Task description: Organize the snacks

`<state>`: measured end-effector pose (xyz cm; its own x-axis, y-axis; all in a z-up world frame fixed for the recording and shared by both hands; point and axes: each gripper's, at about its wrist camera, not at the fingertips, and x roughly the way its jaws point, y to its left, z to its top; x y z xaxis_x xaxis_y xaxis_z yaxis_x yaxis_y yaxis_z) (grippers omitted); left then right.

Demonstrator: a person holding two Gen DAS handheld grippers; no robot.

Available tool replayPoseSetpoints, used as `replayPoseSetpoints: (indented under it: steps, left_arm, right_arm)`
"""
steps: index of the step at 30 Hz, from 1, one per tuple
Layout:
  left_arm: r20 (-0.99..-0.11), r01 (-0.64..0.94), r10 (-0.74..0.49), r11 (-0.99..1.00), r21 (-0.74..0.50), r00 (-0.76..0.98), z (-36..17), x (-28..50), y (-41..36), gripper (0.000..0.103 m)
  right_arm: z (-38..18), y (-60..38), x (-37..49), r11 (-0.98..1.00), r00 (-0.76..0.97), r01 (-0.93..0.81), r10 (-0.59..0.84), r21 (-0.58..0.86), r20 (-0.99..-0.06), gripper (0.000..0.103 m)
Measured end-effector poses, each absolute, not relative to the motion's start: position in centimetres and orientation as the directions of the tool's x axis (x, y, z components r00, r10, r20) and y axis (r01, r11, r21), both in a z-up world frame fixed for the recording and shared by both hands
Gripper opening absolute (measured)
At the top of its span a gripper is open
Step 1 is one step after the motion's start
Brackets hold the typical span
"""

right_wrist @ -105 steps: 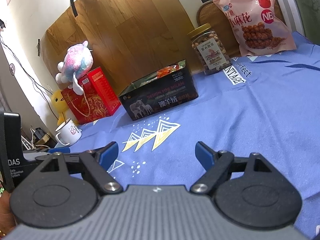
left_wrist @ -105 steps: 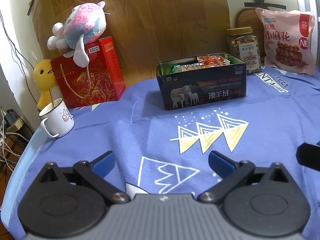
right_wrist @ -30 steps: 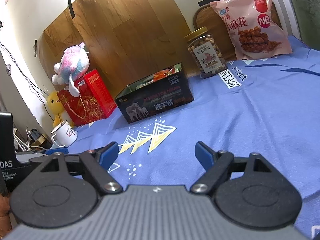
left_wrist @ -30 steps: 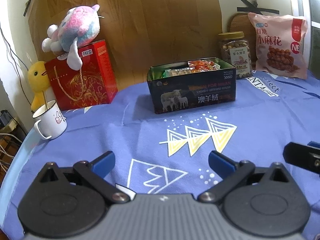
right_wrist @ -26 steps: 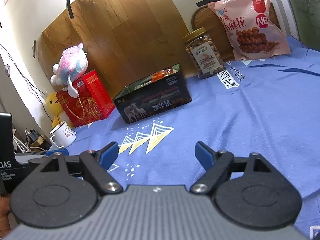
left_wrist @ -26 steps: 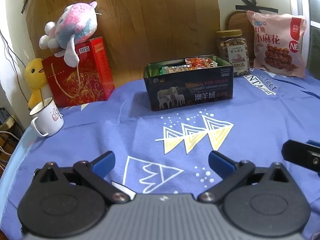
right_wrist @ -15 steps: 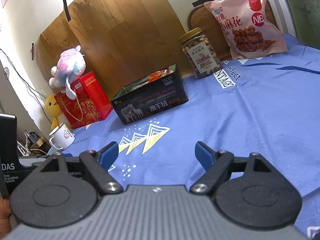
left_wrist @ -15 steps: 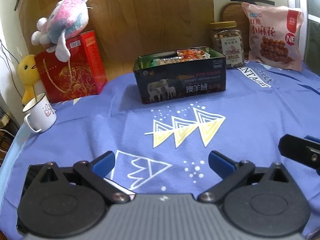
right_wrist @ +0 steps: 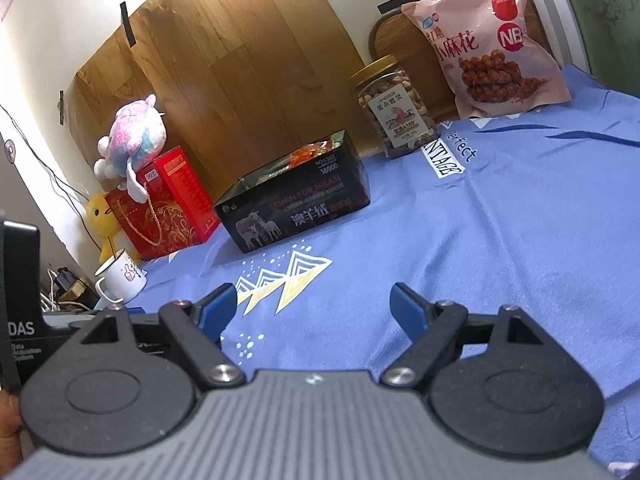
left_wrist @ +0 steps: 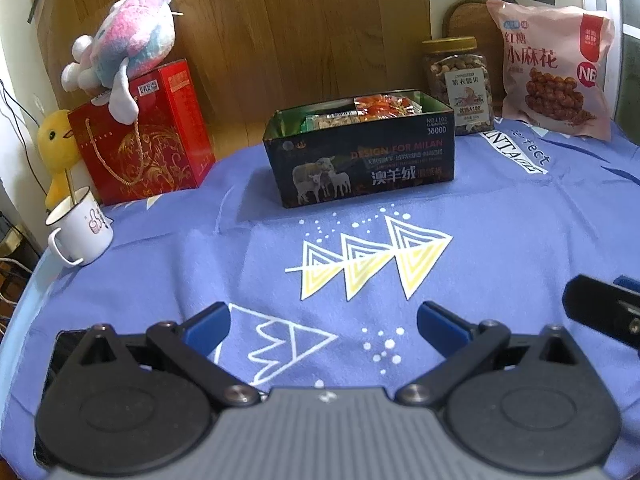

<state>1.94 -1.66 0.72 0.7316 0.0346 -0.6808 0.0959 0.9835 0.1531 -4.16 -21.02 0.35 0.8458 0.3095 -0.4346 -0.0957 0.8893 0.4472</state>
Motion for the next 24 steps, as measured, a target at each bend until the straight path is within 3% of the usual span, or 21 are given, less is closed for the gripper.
replayPoseSetpoints:
  steps: [24]
  left_arm:
    - [-0.684, 0.106, 0.019, 0.985, 0.14, 0.729, 0.69, 2.11, -1.99, 0.103]
  right_arm:
    - [0.86, -20.46, -3.92, 0.896, 0.843, -0.109, 0.313, 0.43, -0.438, 0.085]
